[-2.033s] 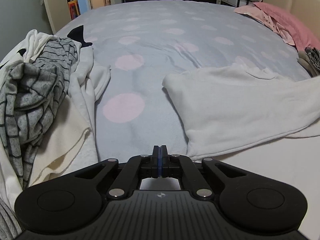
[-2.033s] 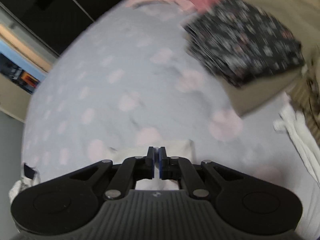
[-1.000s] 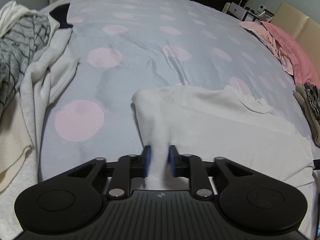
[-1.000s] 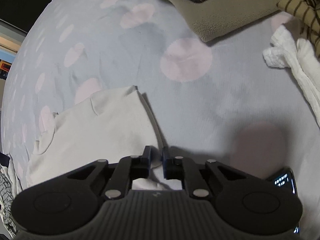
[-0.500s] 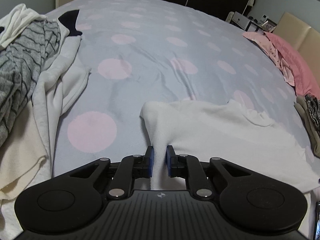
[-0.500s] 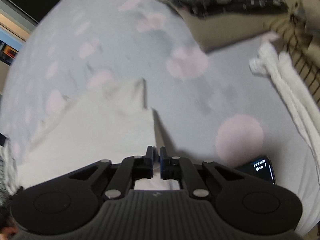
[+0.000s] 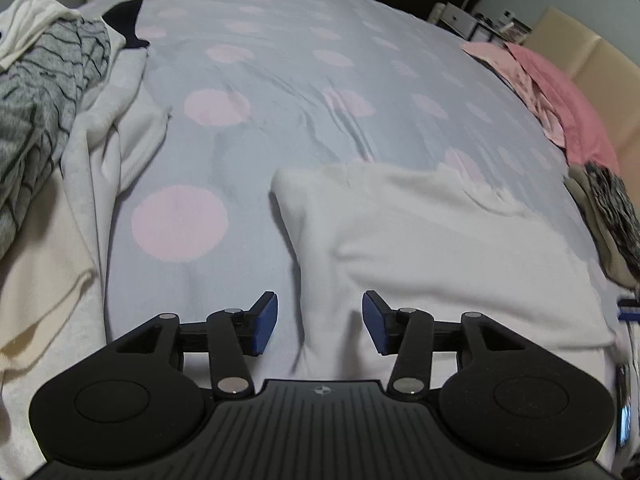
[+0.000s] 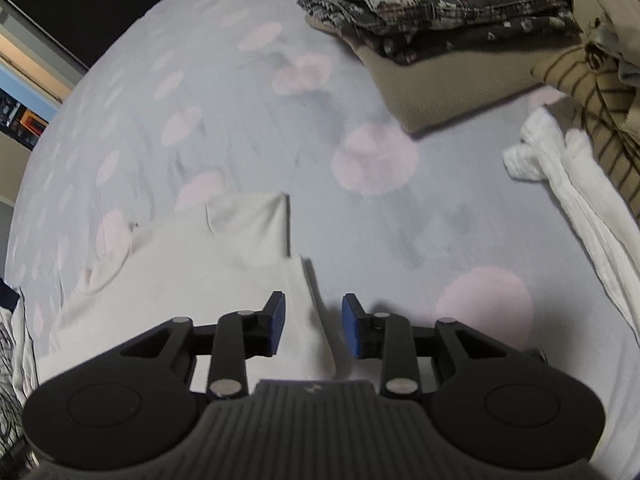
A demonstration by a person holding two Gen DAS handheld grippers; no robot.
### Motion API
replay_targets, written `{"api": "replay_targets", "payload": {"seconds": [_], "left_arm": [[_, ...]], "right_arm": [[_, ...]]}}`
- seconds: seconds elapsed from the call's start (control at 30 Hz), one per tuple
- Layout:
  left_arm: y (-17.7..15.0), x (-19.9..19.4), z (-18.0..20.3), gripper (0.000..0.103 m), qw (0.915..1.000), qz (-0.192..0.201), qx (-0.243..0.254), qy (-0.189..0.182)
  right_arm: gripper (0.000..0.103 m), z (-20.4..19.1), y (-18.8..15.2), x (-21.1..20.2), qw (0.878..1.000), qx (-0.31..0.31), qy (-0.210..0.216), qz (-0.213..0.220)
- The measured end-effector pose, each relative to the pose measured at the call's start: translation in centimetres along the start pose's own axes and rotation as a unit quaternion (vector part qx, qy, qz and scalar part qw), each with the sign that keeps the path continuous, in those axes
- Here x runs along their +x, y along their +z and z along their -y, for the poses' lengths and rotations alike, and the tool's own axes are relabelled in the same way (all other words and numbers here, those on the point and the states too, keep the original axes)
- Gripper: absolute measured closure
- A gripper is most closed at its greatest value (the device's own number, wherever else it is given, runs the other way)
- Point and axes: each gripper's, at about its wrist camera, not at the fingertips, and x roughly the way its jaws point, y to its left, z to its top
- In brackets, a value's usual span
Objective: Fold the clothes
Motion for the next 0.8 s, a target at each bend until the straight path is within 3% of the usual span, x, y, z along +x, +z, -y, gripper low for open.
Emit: {"api": "replay_targets", "payload": {"seconds": [0.1,0.13,0.17,0.2,0.33,0.47,0.5,0.53,0.57,0.63,0.7,0.8], "left_arm": [[-0.7,0.6,-0.1,0.058,0.9999,-0.015,0.001,-0.002],[-0.9,0.8,-0.1,0.064,0.9998,-0.018,0.001,-0.002],[-1.1,1.0,-0.1,0.086,0.9998,-0.020,0.002,-0.002],[-1.1,1.0,-0.2,0.093,0.9998,-0.018,-0.001,-0.004],[-0.7,0.2,-1.0,0.095,0.9997,0.004,-0.021,-0.013],[-0.4,0.4,-2.5,0.096,0.9990,-0.003,-0.044,-0.008],[-0.4,0.6,-2.7,0.096,0.9987,-0.004,-0.050,-0.008],[-0.5,0.8,-3.0,0.096,0.9984,-0.005,-0.056,-0.008],[-0.5,1.0,-3.1,0.096,0.9983,-0.006,-0.058,-0.008],[-0.5,1.0,-3.3,0.096,0.9979,-0.004,-0.064,-0.010],[-0.4,1.1,-3.7,0.096,0.9968,-0.003,-0.079,-0.015],[-0.4,1.2,-4.0,0.096,0.9960,-0.002,-0.088,-0.018]], "right_arm": [[0.069,-0.4,0.2,0.7,1.000,0.001,0.002,0.003],[0.069,-0.7,0.2,1.0,1.000,-0.001,0.002,0.002],[0.069,-0.8,0.3,1.2,1.000,-0.004,0.002,0.002],[0.069,-1.0,0.3,1.4,1.000,-0.007,0.001,0.005],[0.068,-1.6,0.7,2.5,1.000,-0.018,-0.007,0.018],[0.069,-1.8,0.9,4.0,1.000,-0.018,-0.006,0.003],[0.072,-1.9,0.9,4.3,1.000,-0.017,-0.003,-0.003],[0.091,-2.1,0.9,4.5,1.000,-0.018,0.001,-0.008],[0.096,-2.4,1.0,4.5,1.000,-0.025,0.002,-0.006],[0.097,-3.3,1.2,3.7,0.999,-0.043,0.000,0.023],[0.097,-3.7,1.8,2.7,0.998,-0.045,0.024,0.046],[0.097,-3.8,2.4,2.8,0.998,-0.047,0.009,0.046]]}}
